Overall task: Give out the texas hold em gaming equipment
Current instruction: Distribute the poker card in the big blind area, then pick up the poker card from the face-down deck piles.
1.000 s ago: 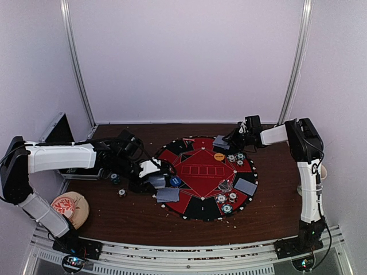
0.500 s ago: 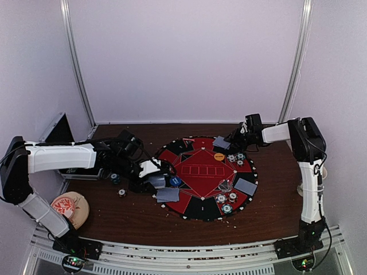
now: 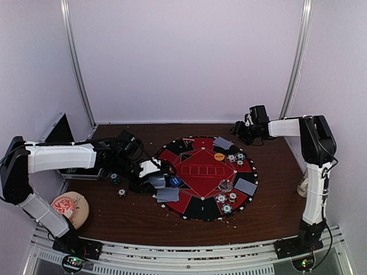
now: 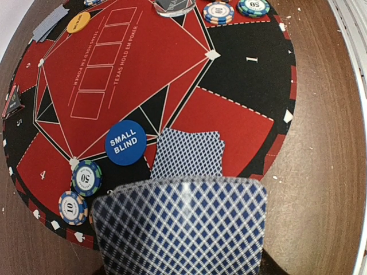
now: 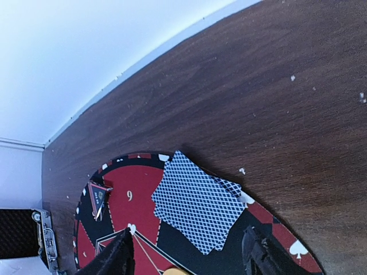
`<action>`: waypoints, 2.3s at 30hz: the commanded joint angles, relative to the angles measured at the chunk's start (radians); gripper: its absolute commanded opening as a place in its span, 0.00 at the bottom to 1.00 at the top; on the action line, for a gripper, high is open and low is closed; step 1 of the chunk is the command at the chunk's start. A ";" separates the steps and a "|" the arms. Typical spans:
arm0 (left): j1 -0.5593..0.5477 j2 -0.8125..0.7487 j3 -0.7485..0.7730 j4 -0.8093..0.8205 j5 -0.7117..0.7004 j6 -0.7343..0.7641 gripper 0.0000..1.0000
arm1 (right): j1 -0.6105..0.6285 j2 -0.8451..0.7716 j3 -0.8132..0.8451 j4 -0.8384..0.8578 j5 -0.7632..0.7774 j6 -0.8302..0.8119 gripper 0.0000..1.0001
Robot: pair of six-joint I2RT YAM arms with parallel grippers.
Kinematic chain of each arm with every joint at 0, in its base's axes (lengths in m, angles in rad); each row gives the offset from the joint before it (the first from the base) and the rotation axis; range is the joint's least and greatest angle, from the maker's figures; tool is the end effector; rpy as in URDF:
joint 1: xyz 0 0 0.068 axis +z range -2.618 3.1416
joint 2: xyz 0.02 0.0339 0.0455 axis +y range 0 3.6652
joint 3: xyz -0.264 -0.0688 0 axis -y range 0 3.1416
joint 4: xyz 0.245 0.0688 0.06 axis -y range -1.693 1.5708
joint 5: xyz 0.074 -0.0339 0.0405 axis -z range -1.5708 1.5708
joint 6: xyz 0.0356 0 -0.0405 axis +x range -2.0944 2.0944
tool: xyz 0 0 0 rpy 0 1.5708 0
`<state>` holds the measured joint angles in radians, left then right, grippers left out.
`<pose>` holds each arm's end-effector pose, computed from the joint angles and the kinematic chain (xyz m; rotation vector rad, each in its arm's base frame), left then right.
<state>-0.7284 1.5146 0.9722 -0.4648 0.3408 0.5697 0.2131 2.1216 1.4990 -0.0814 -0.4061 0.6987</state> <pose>0.2185 -0.2109 0.2111 1.6514 1.9653 -0.4986 0.4598 0.1139 0.1753 0.3511 2.3576 0.9221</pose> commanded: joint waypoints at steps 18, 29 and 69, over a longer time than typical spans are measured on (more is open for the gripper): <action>-0.007 -0.023 -0.004 0.040 0.017 -0.003 0.53 | 0.445 -0.417 -0.507 0.464 -0.107 0.081 0.77; -0.007 -0.024 -0.002 0.043 0.007 -0.007 0.54 | 0.652 -0.253 -0.514 0.714 -0.174 0.215 0.77; -0.006 -0.024 -0.002 0.043 0.017 -0.007 0.54 | 0.737 0.006 -0.303 0.781 -0.236 0.353 0.50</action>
<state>-0.7284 1.5143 0.9714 -0.4660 0.3393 0.5678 0.9432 2.1139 1.1706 0.7200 -0.6357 1.0550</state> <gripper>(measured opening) 0.546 0.516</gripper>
